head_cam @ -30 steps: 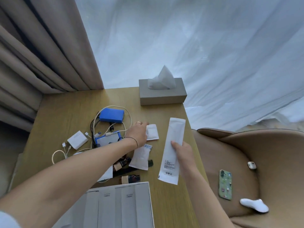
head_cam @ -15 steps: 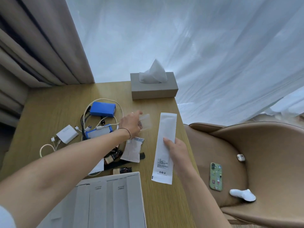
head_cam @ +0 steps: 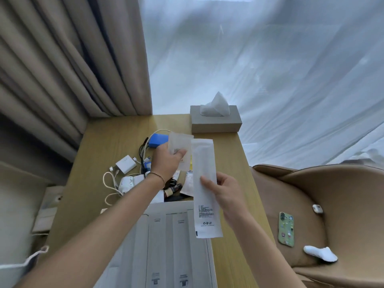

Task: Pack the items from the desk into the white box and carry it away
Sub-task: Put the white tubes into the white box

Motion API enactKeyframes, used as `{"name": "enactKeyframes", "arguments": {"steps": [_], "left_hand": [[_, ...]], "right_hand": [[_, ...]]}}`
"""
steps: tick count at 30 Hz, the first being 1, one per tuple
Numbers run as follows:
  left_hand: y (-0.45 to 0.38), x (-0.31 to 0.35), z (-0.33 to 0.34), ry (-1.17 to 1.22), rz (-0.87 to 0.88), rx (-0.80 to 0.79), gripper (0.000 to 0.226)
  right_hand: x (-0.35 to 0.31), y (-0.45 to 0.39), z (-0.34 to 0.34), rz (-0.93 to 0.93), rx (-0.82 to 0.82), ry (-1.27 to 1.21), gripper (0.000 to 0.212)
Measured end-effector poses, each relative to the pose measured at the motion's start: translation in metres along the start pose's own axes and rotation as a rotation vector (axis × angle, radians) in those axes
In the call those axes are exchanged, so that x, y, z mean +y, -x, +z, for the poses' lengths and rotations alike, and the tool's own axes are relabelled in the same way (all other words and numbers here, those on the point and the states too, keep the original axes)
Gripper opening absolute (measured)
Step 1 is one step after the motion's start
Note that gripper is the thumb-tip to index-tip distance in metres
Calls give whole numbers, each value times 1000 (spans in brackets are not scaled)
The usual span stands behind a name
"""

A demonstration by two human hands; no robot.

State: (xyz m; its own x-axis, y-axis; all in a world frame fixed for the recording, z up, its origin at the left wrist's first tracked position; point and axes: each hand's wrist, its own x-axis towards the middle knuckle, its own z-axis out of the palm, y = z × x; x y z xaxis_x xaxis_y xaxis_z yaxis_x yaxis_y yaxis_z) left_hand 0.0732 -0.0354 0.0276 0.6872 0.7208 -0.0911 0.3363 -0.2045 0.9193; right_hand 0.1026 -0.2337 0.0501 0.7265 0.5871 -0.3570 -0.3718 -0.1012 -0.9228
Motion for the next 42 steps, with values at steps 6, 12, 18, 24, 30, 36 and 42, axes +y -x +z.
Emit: {"name": "enactKeyframes", "arguments": {"steps": [6,12,18,24,30,36,42], "left_hand": [[57,-8,-63,149,-125,76,7],[98,-29,-109,208,-155,101,9],[119,-50,-140,197,-207,137,5],[136,-70,-155,214,-271,114,5],[155,-81,-165,167,-318,47,5],[175,-88,-165,131,-338,-49,10],[188,-96,-160,83,-339,-112,10]], "right_hand": [[27,32,41,133,-40,25,15],[59,59,72,237,-76,192,21],[94,80,83,350,-64,362,20],[130,68,88,479,-40,484,7],[161,46,86,510,0,670,8],[173,40,85,394,-6,1065,23],[174,41,95,246,-49,1472,10]]}}
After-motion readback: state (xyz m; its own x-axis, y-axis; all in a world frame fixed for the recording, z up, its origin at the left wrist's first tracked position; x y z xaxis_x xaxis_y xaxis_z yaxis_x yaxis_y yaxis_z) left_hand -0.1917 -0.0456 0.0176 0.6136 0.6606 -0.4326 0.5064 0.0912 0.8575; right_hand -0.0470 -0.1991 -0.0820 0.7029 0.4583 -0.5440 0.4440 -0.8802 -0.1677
